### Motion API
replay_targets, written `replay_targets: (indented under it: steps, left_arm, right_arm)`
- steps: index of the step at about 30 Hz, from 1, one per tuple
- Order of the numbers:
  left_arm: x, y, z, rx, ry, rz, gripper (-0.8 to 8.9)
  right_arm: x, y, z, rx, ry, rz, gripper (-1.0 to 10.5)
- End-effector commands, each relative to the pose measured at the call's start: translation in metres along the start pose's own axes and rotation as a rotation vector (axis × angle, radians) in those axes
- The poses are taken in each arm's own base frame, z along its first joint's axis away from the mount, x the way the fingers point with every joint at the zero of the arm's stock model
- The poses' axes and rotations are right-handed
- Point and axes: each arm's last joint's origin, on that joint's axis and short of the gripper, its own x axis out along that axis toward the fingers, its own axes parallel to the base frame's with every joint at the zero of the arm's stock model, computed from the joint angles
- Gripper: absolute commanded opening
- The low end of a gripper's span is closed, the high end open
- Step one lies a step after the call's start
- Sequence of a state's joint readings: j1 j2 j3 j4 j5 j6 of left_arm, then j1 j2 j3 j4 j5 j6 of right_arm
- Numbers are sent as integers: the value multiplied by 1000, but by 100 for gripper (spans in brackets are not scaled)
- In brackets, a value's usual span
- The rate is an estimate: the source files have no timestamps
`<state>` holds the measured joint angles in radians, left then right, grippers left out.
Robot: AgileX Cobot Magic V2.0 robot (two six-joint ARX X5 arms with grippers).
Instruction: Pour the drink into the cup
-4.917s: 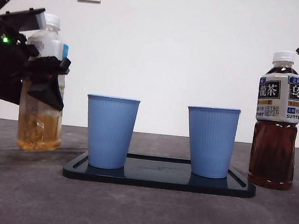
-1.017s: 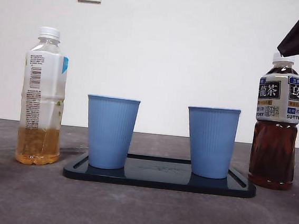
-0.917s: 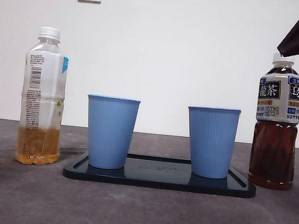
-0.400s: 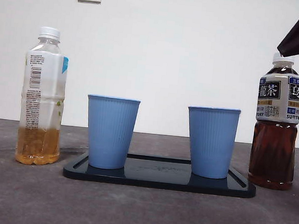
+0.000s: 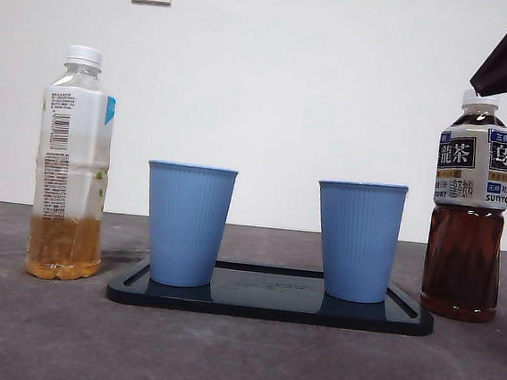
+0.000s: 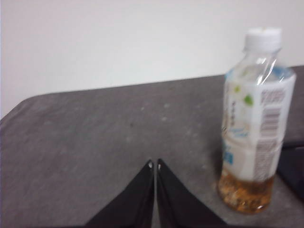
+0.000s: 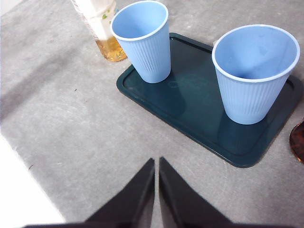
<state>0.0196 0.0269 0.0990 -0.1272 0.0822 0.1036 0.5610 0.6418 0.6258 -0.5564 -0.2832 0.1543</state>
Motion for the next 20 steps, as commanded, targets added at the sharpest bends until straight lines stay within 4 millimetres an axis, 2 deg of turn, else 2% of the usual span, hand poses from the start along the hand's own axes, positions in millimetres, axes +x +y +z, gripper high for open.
replay_targets:
  steps: [1,14,20]
  left_arm:
    - [1,0,-6,12,2,12,8]
    - [5,-2,-32,4,116,13,8]
    - [5,-2,-33,0,122,12,8]
  right_arm:
    - [-2,2,5,-4,-21,6,10]
    - [-2,2,5,-4,-20,6,10]
    - [-2,2,5,-4,-21,6,10]
